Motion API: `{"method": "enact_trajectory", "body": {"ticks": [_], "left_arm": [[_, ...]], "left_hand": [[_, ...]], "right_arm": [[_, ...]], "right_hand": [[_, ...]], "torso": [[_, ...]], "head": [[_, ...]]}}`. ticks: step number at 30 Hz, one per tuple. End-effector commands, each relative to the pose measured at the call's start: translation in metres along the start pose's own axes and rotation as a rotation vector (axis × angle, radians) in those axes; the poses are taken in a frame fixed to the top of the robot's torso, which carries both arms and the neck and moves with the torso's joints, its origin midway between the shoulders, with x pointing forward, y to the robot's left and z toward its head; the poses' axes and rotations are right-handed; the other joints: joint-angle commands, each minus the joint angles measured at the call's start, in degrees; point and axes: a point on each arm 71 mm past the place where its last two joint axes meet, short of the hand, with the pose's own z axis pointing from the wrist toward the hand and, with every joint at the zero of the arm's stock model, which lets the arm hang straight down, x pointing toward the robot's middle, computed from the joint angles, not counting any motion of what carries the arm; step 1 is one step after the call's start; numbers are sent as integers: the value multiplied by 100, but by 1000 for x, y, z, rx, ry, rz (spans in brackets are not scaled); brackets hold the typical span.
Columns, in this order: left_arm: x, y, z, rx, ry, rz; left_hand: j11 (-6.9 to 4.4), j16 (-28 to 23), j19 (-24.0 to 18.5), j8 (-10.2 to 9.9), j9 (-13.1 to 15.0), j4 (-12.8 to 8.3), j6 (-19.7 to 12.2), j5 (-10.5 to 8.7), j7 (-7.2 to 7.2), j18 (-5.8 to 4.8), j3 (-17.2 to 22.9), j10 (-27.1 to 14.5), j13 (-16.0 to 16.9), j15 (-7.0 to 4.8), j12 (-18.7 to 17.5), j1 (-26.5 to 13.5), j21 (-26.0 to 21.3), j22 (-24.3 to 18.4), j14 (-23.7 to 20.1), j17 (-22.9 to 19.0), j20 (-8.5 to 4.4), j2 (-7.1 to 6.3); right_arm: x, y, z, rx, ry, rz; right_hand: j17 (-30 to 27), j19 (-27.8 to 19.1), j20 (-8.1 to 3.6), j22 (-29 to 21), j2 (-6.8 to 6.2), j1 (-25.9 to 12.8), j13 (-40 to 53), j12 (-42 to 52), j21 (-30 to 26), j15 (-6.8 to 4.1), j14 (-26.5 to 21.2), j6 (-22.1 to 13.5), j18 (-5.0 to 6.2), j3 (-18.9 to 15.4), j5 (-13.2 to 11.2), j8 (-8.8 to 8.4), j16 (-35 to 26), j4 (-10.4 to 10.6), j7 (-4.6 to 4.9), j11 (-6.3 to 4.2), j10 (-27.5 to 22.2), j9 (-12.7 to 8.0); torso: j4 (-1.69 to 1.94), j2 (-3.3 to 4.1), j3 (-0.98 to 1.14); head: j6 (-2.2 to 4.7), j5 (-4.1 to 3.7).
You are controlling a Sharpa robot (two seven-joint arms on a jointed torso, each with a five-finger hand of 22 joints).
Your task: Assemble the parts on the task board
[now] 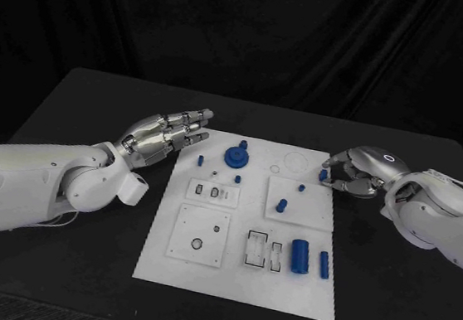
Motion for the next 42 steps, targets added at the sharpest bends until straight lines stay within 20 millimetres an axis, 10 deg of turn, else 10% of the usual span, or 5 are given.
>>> {"method": "enact_trajectory", "body": {"ticks": [1, 27, 33, 42], "left_arm": [[2, -7, 0, 102, 13, -15], [4, -6, -1, 91, 30, -29], [4, -6, 0, 88, 31, -31], [4, -4, 0, 77, 33, -32]], "left_hand": [[5, 18, 2, -31, -8, 3, -38, 35, 2, 58, 46, -40, -5, 48, -15, -24, 25, 4, 3, 5, 18, -6], [9, 14, -2, -40, -9, 9, -58, 35, 5, 57, 62, -46, -6, 53, -24, -32, 22, 2, -2, 3, 23, 10], [11, 13, -3, -43, -9, 13, -61, 35, 10, 57, 72, -50, -7, 55, -28, -38, 21, 1, -4, 3, 25, 19], [14, 10, -5, -42, -7, 17, -56, 35, 18, 57, 79, -52, -7, 53, -31, -42, 20, 1, -7, 1, 26, 26]], "right_arm": [[1, 0, 0, -3, -8, -1], [8, 3, 6, -11, 4, 1], [10, 4, 6, -8, -7, 1], [8, 4, 6, -4, -50, -1]], "right_hand": [[1053, -17, 39, 651, 1, 65, 1268, 1, -27, -4, 400, 45, 57, -30, 28, 31, -24, 2, -3, 27, 300, 15], [1030, -26, 36, 643, 24, 144, 1257, -10, -104, -14, 389, 302, 67, -61, 179, 223, -56, 10, -22, 12, 286, 185], [1018, -19, 20, 645, 99, 310, 1257, -10, -141, -32, 385, 460, 69, 11, 598, 439, -74, -72, -47, -9, 285, 361], [958, -15, 9, 642, 218, 490, 1242, -26, -183, -38, 360, 758, 71, 91, 550, 755, -150, -196, -73, -8, 268, 575]], "torso": [[5, -1, -3], [0, -1, -3], [4, -2, -2], [4, -2, -2]], "head": [[-20, -10], [-48, 11], [-57, 19], [-67, 21]]}}
